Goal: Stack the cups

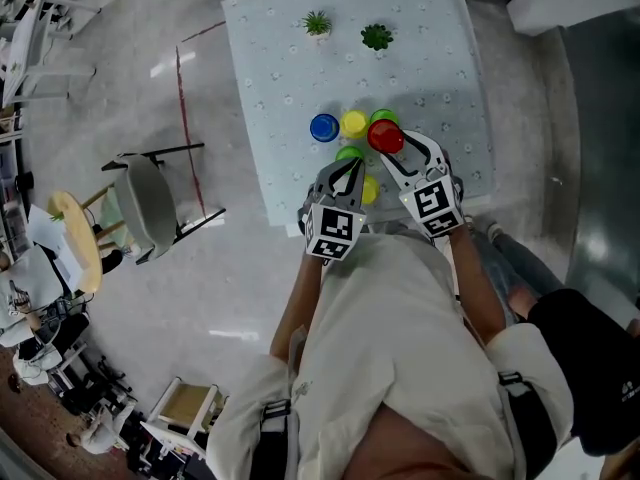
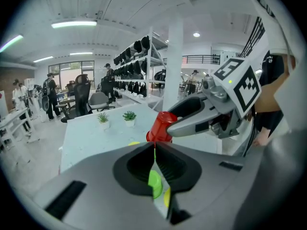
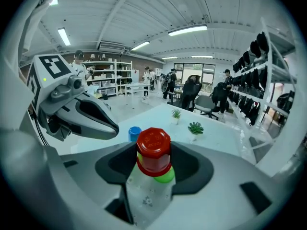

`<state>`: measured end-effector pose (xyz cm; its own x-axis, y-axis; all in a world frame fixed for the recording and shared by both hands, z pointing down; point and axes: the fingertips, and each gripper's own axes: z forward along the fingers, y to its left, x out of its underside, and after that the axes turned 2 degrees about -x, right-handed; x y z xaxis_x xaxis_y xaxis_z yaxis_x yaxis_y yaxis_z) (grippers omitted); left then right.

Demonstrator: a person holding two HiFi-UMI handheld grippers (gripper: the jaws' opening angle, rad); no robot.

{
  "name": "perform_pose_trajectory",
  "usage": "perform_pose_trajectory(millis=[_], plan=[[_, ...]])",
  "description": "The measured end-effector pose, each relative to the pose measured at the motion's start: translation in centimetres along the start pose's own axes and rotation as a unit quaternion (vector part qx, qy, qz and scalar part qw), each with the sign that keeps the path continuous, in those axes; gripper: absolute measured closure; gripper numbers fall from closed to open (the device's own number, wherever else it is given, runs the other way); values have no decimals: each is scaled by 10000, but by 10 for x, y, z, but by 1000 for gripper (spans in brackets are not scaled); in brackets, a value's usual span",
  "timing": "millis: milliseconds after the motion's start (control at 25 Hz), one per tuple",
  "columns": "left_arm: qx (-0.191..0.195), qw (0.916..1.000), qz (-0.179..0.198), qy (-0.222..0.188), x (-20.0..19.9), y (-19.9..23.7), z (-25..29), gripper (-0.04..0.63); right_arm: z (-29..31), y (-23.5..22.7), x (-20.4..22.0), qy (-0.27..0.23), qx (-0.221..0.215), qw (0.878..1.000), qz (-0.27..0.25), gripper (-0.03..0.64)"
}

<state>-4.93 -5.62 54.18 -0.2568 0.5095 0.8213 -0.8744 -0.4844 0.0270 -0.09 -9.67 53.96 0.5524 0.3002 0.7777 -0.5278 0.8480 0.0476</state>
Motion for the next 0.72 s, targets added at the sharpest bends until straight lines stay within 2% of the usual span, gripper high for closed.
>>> perform_pose_trajectory(millis=[720], plan=[[98,9998,-143,98,1,21,15,574,39,-15,1,165,-145,9996,179,402]])
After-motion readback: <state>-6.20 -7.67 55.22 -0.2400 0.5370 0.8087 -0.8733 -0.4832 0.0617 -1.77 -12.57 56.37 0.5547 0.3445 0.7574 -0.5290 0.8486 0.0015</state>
